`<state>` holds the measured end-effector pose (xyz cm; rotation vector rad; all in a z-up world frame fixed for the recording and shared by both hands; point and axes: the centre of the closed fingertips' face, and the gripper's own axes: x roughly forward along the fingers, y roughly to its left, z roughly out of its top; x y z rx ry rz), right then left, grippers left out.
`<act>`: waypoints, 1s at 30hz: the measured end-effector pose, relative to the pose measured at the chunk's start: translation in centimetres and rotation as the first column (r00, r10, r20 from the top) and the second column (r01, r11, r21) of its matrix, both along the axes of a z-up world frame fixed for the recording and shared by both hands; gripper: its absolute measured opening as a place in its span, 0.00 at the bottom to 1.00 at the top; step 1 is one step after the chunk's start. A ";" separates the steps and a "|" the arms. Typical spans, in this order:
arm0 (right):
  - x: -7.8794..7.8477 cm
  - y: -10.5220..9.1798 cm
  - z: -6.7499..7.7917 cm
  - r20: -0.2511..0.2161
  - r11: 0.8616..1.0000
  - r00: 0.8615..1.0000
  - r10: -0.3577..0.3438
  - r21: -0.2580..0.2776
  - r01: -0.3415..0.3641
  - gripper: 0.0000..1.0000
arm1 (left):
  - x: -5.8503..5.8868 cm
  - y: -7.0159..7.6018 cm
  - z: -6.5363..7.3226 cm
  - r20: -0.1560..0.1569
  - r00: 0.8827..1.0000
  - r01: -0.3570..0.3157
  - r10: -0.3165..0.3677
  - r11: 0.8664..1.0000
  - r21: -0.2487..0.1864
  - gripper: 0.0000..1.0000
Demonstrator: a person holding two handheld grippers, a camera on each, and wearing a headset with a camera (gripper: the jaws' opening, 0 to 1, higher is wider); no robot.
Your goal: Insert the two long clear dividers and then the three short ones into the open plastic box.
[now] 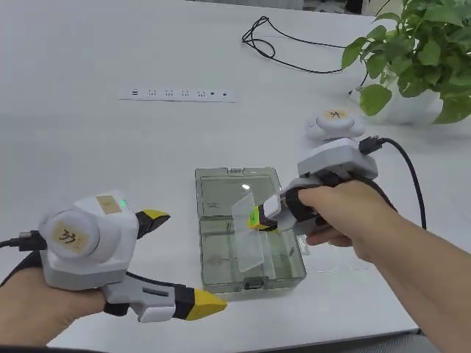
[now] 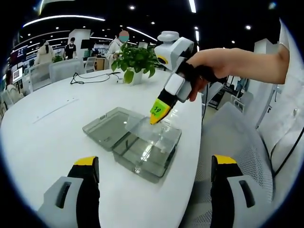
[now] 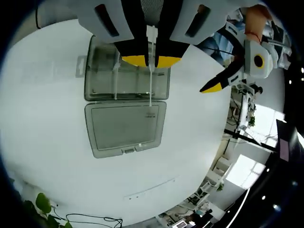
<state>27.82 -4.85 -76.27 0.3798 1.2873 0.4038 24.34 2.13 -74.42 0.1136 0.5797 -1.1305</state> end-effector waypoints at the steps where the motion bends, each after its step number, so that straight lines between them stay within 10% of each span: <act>1: -0.1 0.1 0.0 0.000 1.000 1.000 0.000 -0.004 0.000 0.07 | 0.0 0.0 0.0 0.001 1.000 0.002 -0.002 1.000 -0.004 1.00; 30: 0.3 -0.3 -2.9 -0.016 0.991 0.998 0.058 -0.118 -0.060 0.07 | -0.5 0.0 0.0 -0.018 1.000 -0.011 0.010 0.999 -0.048 1.00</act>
